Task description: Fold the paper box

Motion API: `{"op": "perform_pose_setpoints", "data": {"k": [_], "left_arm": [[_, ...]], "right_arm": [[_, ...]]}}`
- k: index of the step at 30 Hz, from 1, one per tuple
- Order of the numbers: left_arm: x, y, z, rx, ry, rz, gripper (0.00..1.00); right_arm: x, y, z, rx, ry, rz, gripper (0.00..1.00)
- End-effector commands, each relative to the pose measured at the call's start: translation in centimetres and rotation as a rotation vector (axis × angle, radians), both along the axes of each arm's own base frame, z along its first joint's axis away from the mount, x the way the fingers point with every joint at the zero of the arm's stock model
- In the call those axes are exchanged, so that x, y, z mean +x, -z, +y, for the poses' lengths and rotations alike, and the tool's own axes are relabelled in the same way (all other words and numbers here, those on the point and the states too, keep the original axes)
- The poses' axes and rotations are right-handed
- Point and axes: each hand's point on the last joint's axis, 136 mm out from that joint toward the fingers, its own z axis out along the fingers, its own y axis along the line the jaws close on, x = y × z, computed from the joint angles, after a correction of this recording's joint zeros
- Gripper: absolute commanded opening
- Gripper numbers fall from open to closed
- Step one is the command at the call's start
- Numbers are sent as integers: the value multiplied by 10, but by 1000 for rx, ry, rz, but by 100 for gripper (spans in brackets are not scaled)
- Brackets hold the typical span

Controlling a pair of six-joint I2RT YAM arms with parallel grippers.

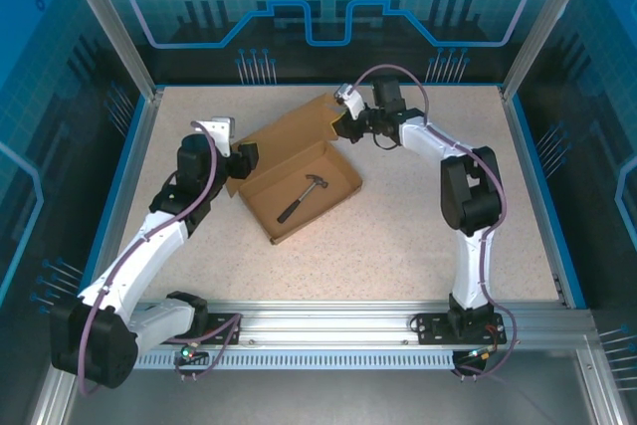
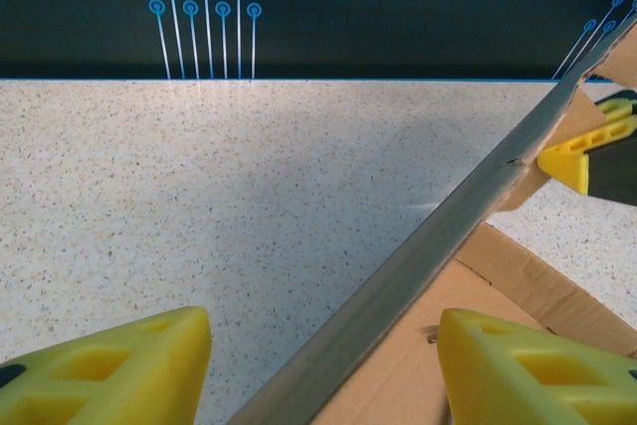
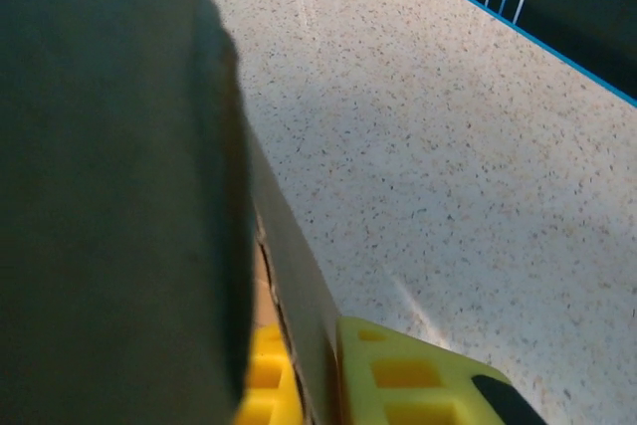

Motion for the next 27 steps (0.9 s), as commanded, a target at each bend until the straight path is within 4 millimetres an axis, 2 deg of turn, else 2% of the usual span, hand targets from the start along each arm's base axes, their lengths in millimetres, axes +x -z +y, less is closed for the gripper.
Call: {"op": "perform_pose_setpoints", "data": {"k": [1,6,11,20,24,27], "left_arm": [[4,-18,-3,3,24,-37,64],[4,-21,-5,3,32,-42,66],[4,-33,-3,12,30,-68,70],[-4,-52,-9,-17,72,-113,75],[-2,-49,-8,-4,76,-116,77],[9,-36,-3,-24,87,-80,78]], "right_arm": [[1,-26,-11,13,45,-63,10],[-10,-22,-24,-17,69,-62,6],[-21,-22,-44,-30,102,-55,5],[-40,-25,-91,-53,207,-43,5],[-43,-25,-108,-53,243,-37,4],[-44,-25,-117,-58,262,-32,4]]}}
